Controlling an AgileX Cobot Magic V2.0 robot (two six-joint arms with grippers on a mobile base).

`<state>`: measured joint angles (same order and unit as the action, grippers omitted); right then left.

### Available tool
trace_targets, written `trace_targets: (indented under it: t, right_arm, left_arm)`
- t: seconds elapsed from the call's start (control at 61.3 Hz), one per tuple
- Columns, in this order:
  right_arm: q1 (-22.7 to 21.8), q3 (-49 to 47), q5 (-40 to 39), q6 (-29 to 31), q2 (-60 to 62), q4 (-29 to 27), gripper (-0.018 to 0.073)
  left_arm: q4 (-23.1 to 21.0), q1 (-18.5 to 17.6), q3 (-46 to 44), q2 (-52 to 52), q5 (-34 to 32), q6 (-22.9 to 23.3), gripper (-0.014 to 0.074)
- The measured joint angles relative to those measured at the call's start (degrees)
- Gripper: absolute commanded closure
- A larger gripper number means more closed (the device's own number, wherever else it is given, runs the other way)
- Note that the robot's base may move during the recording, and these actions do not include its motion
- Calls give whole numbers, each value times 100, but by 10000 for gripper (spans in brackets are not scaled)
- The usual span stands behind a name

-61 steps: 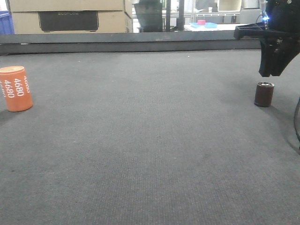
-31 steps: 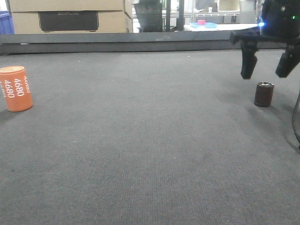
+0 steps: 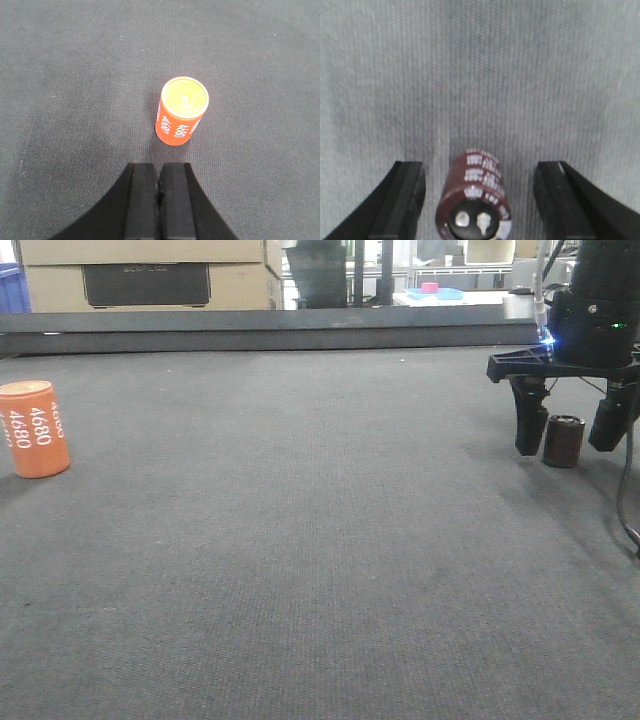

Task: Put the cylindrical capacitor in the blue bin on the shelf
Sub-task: 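Lower the open right gripper around the brown capacitor and close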

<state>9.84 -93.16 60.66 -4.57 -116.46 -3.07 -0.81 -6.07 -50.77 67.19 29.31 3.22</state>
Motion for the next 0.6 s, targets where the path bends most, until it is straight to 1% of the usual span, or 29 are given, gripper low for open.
trace_targets:
  t: [0.212,0.277,0.326,0.457,0.473,0.538,0.604]
  right_arm:
    - [0,0,49,10,-50,0,213]
    - [0,0,49,10,-50,0,253]
    - [0,0,49,10,-50,0,305]
    - [0,0,49,10,-50,0,559]
    - [0,0,49,10,-50,0,604]
    - [0,0,49,10,-50,0,720]
    - [0,0,49,10,-50,0,727]
  left_arm:
    - [0,0,0,0,0,0,707]
    - [0,0,0,0,0,0,707]
    - [0,0,0,0,0,0,707]
    - [0,0,0,0,3,0,707]
    - [0,0,0,0,3,0,707]
    - [0,0,0,0,3,0,707]
    - [0,0,-12,0,19,0,707]
